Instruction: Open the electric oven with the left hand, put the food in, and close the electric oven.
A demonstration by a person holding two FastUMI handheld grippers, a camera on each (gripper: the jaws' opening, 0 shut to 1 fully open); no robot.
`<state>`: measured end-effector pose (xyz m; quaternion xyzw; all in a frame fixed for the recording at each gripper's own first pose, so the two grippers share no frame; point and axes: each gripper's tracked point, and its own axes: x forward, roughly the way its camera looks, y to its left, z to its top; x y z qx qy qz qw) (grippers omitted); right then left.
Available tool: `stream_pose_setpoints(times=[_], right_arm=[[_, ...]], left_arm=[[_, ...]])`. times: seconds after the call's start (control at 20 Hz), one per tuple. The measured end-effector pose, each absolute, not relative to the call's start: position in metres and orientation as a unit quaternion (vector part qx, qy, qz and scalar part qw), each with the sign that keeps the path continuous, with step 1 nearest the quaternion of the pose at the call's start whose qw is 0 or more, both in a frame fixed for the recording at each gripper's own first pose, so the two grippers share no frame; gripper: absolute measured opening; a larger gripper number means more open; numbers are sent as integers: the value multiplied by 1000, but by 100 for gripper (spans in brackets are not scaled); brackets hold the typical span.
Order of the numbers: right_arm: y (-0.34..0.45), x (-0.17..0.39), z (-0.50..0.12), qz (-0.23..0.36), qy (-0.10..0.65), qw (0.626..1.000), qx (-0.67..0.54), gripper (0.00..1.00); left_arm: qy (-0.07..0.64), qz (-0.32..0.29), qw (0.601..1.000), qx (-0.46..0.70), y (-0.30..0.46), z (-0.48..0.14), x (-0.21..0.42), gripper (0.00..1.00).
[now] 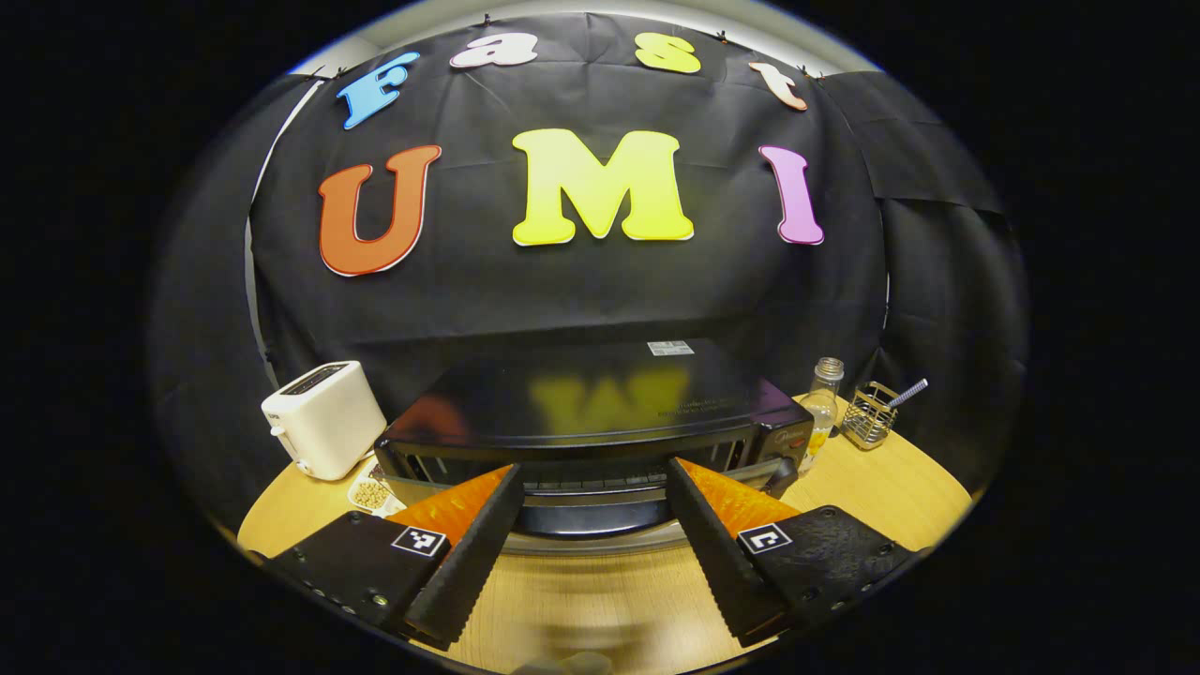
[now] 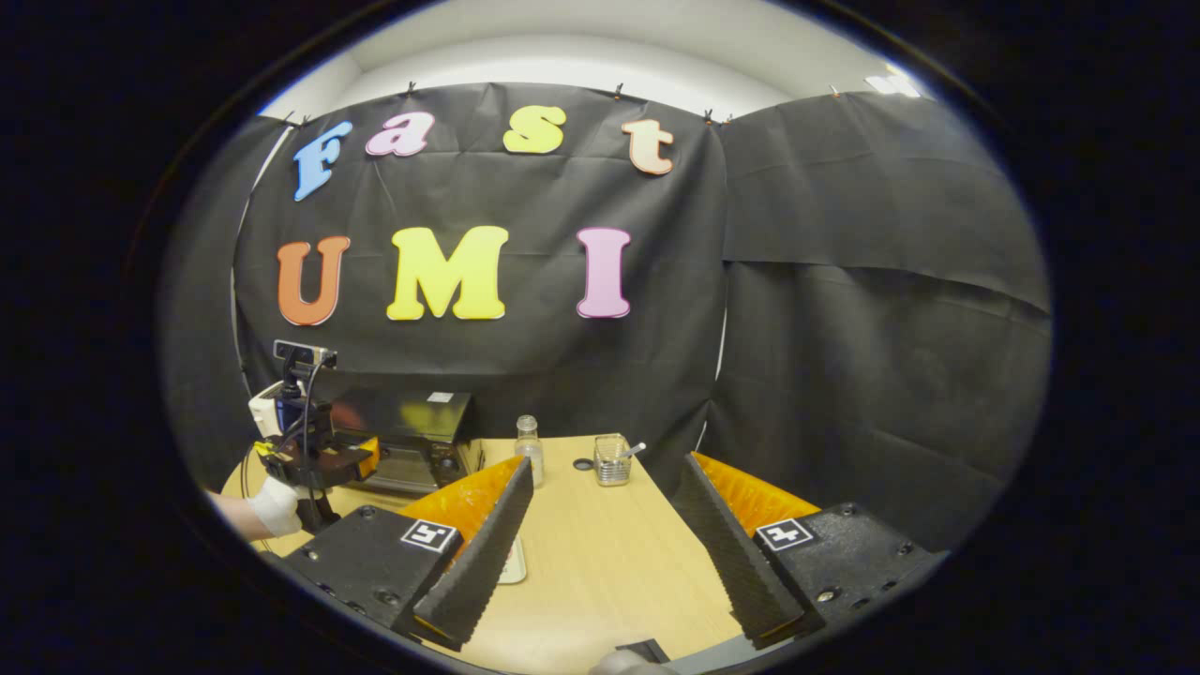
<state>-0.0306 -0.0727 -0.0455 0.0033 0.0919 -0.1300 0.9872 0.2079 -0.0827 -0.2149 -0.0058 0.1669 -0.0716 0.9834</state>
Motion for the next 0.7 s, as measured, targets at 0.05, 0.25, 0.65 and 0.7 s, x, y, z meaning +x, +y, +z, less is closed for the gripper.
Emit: stream_pose_setpoints(times=[0.05, 0.25, 0.65, 0.7], right_arm=[[-69, -31, -45, -125, 92, 988, 3, 100], [-59, -39, -50, -115, 96, 989, 3, 96], [-59, -59, -59, -106, 111, 988, 6, 96], [-58, -61, -61, -105, 114, 988, 7, 96]], left_arm=[[170, -72, 983, -6, -80, -216, 200, 97], [182, -69, 981, -6, -72, -229, 174, 97], [210, -66, 975, 11, -70, -259, 134, 97], [216, -66, 974, 11, -71, -264, 130, 97]])
